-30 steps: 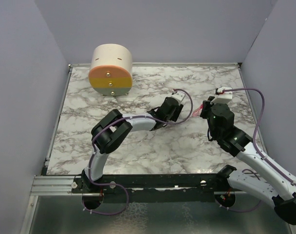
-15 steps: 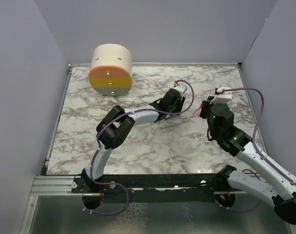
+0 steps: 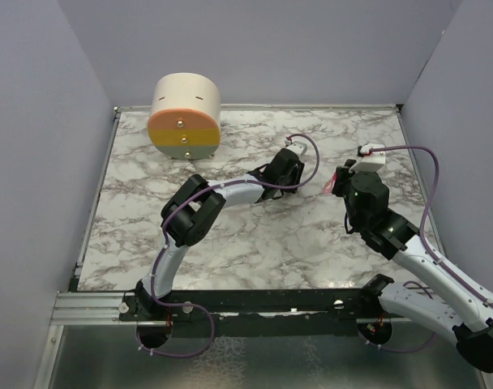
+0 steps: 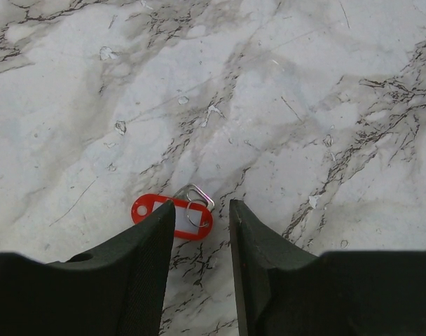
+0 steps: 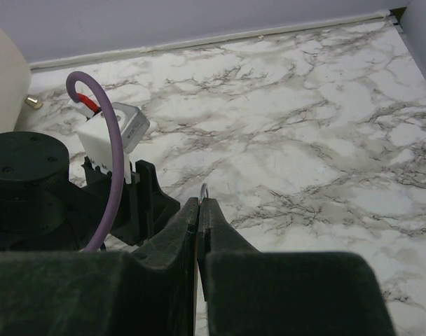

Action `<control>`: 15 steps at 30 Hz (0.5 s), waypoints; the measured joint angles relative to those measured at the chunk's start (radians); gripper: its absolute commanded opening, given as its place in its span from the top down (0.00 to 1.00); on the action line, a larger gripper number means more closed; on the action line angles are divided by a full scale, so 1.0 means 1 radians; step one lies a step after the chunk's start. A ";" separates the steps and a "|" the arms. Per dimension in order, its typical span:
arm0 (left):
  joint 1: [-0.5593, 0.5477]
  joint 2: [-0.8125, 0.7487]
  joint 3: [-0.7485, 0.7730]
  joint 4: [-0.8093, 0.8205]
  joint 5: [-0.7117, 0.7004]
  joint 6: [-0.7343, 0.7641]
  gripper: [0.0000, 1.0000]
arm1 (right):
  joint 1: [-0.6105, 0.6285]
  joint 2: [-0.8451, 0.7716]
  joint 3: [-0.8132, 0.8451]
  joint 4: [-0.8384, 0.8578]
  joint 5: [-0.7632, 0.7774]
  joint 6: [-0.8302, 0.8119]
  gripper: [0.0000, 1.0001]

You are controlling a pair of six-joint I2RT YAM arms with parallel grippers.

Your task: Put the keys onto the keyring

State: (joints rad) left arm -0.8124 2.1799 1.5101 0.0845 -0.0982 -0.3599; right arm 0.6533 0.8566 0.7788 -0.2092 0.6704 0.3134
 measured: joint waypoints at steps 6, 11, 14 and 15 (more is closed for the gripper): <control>0.008 0.013 0.000 -0.001 0.010 -0.015 0.62 | 0.000 0.000 0.000 0.000 0.000 -0.004 0.99; 0.013 0.026 0.000 0.000 0.023 -0.026 0.62 | 0.000 0.000 0.000 0.000 0.000 -0.003 0.99; 0.019 0.026 0.001 0.001 0.031 -0.032 0.62 | 0.000 0.000 0.000 0.000 0.000 -0.004 0.99; 0.020 0.027 0.000 0.003 0.032 -0.033 0.63 | 0.000 0.000 0.000 0.000 0.000 -0.004 0.99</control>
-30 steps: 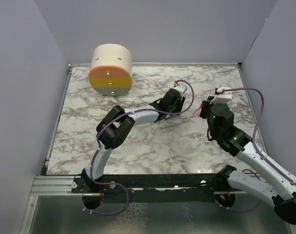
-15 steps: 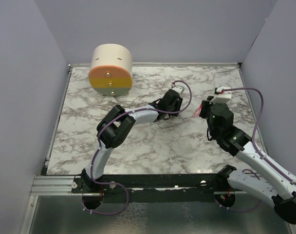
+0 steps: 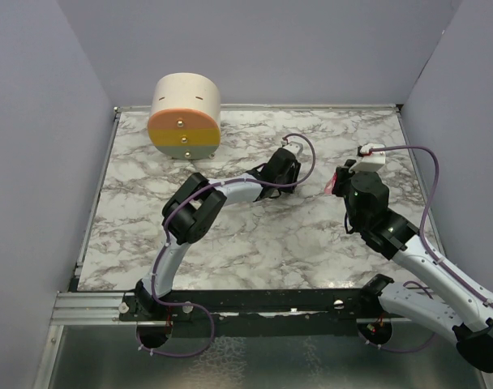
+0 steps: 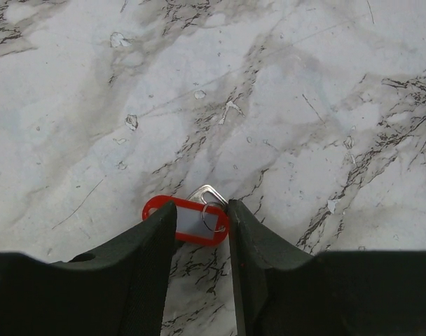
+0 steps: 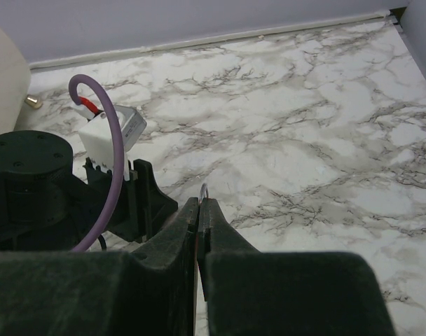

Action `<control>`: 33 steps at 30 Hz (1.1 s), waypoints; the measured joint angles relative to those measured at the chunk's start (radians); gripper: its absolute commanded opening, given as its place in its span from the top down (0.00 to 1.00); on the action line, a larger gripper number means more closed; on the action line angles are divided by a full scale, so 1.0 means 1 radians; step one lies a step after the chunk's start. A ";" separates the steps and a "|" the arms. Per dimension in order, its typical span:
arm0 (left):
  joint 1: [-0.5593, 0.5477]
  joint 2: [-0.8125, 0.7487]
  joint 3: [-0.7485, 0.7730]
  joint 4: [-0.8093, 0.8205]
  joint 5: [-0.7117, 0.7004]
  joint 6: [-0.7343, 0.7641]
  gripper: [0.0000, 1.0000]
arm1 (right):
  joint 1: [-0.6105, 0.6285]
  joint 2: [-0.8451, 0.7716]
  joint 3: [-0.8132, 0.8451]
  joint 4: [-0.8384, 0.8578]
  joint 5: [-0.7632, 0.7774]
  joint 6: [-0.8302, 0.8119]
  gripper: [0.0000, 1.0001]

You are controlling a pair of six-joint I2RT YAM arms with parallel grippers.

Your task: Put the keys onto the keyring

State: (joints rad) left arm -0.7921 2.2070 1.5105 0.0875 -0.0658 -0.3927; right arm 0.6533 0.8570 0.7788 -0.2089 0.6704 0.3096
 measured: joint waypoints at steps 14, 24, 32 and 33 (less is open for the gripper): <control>0.001 0.004 0.000 0.011 0.034 -0.006 0.70 | 0.000 0.001 0.000 0.000 0.000 0.000 0.99; 0.001 0.005 0.000 0.013 0.051 -0.006 0.75 | 0.000 0.006 0.000 0.000 0.000 0.000 0.99; 0.001 0.006 0.000 0.016 0.063 -0.009 0.80 | 0.000 0.007 0.000 0.000 0.000 0.000 0.99; 0.001 0.006 0.000 0.016 0.064 -0.010 0.80 | 0.000 0.007 0.000 0.001 0.000 0.000 0.99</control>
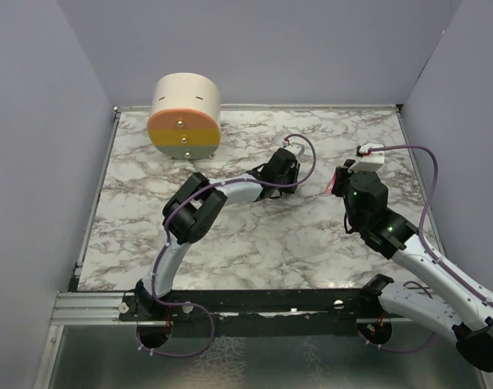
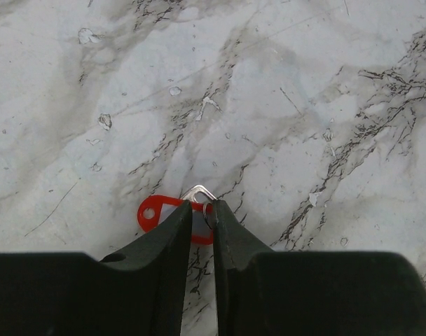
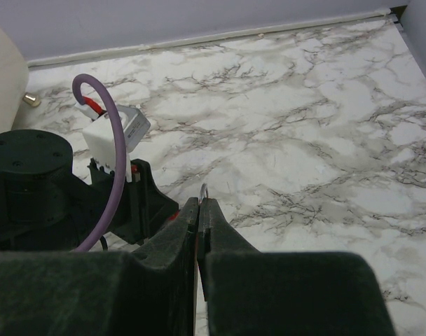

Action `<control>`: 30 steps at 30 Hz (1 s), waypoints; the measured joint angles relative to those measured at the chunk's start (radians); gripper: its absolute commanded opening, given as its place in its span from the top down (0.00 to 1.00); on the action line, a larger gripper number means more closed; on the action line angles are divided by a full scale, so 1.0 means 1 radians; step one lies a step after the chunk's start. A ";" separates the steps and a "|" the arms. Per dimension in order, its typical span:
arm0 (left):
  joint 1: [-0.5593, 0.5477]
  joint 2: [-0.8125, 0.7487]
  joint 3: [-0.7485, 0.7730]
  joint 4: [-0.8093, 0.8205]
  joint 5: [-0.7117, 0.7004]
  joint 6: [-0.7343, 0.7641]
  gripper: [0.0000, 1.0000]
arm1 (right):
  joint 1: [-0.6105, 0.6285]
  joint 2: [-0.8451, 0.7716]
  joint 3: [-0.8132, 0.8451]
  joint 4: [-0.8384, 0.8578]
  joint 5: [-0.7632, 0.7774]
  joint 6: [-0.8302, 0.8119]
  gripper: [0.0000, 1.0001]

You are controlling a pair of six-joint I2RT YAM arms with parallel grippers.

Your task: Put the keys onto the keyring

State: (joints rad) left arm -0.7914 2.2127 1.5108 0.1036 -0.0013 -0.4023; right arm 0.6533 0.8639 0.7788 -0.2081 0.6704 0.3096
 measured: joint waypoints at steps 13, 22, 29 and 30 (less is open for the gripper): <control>0.000 0.001 0.000 0.000 0.013 -0.001 0.97 | 0.000 0.000 0.000 0.000 0.000 0.000 0.99; 0.000 -0.003 -0.020 0.046 0.013 -0.003 1.00 | 0.000 0.000 0.000 0.000 0.000 0.000 0.99; 0.000 -0.100 -0.156 0.111 0.004 -0.005 1.00 | 0.000 0.002 0.000 0.008 -0.026 -0.007 0.99; -0.001 -0.122 -0.179 0.121 0.000 -0.008 1.00 | 0.000 0.004 0.000 0.016 -0.038 -0.010 0.99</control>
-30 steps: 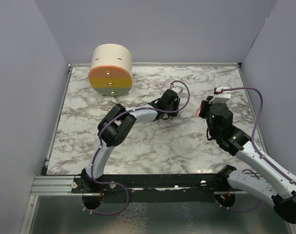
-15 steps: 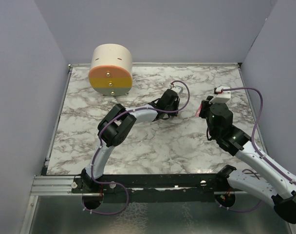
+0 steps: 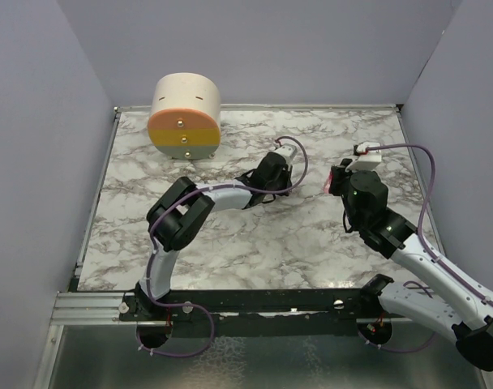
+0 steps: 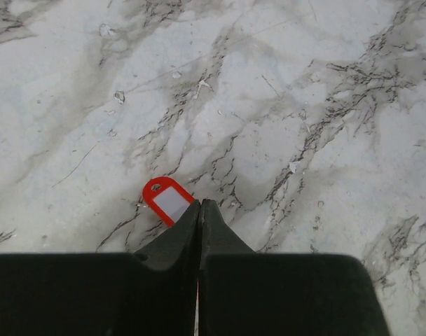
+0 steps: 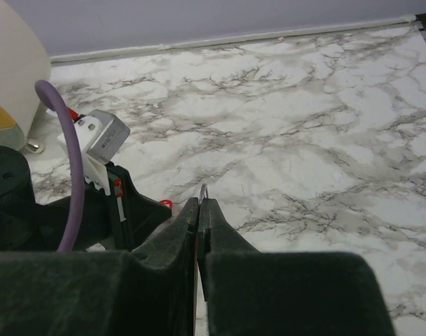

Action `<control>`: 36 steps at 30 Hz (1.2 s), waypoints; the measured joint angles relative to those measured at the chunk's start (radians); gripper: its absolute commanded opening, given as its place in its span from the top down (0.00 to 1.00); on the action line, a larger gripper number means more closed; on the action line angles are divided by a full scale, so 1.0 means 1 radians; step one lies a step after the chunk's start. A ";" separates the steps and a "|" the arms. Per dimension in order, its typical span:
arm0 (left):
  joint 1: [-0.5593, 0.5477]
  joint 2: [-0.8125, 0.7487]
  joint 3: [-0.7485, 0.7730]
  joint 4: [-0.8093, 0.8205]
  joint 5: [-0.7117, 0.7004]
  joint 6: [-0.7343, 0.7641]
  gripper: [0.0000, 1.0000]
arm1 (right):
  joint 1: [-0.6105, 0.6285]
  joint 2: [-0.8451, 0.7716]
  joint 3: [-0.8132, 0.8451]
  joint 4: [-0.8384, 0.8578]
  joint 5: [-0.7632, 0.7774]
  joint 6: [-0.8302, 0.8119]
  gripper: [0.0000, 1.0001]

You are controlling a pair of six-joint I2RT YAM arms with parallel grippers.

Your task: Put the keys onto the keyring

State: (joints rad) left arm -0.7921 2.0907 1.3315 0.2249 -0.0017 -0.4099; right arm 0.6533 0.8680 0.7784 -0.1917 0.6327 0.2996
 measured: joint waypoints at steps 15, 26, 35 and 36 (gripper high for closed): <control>0.000 -0.333 -0.200 0.148 -0.078 -0.066 1.00 | 0.000 0.041 -0.040 0.116 -0.220 -0.033 0.99; 0.000 -0.423 -0.251 0.174 -0.122 -0.147 1.00 | 0.000 0.145 -0.040 0.168 -0.336 0.003 0.99; 0.000 -0.439 -0.304 0.201 -0.167 -0.246 1.00 | 0.000 0.188 -0.045 0.214 -0.372 0.095 0.99; 0.000 -0.442 -0.317 0.211 -0.175 -0.260 1.00 | 0.000 0.188 -0.047 0.224 -0.375 0.109 0.99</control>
State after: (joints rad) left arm -0.7925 1.6489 1.0142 0.4358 -0.1764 -0.6701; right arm 0.6533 1.0557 0.7311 0.0322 0.2581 0.4091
